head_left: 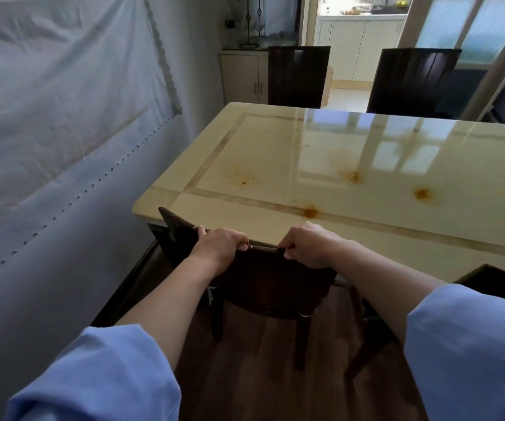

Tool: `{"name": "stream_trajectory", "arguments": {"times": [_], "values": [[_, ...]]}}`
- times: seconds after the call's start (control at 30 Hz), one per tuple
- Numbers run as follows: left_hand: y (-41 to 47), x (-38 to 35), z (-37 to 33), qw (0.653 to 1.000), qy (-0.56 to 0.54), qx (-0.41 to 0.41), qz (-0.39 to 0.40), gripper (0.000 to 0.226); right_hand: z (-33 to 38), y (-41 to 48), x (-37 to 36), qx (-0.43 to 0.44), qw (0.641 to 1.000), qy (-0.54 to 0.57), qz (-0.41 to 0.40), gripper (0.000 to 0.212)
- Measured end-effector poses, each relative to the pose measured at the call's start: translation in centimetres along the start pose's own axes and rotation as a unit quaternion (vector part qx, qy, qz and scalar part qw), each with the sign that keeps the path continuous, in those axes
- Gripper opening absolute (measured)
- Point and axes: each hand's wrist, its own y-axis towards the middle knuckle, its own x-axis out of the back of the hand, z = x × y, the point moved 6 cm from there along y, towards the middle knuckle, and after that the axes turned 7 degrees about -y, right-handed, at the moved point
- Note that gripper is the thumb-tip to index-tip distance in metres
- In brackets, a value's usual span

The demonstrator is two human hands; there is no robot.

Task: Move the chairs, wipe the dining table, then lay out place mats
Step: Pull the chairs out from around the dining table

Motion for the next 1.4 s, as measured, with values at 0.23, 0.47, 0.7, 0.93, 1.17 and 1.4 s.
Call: {"name": "stream_trajectory", "arguments": {"times": [0.23, 0.47, 0.7, 0.93, 1.17, 1.4], "values": [[2.4, 0.6, -1.1, 1.0, 0.008, 0.005, 0.003, 0.027, -1.9, 2.2, 0.8, -0.023, 1.0, 0.006, -0.001, 0.036], [1.1, 1.5, -0.8, 0.996, -0.058, 0.07, -0.003, 0.03, -1.3, 1.1, 0.6, -0.066, 0.997, 0.025, -0.012, 0.037], [-2.9, 8.5, 0.4, 0.991, -0.107, 0.047, -0.059, 0.039, 5.5, 1.0, 6.0, 0.007, 0.997, 0.038, -0.073, 0.038], [-4.7, 16.7, 6.6, 0.989, -0.105, 0.021, -0.099, 0.035, 13.8, 4.8, 10.1, 0.032, 0.986, 0.095, -0.133, 0.035], [-3.8, 25.7, 17.4, 0.987, -0.096, -0.013, -0.127, 0.034, 23.3, 12.3, 15.4, 0.022, 0.969, 0.132, -0.209, 0.032], [0.7, 33.1, 27.2, 0.987, -0.115, -0.052, -0.099, 0.032, 31.3, 19.9, 20.3, -0.012, 0.948, 0.164, -0.271, 0.03]]}}
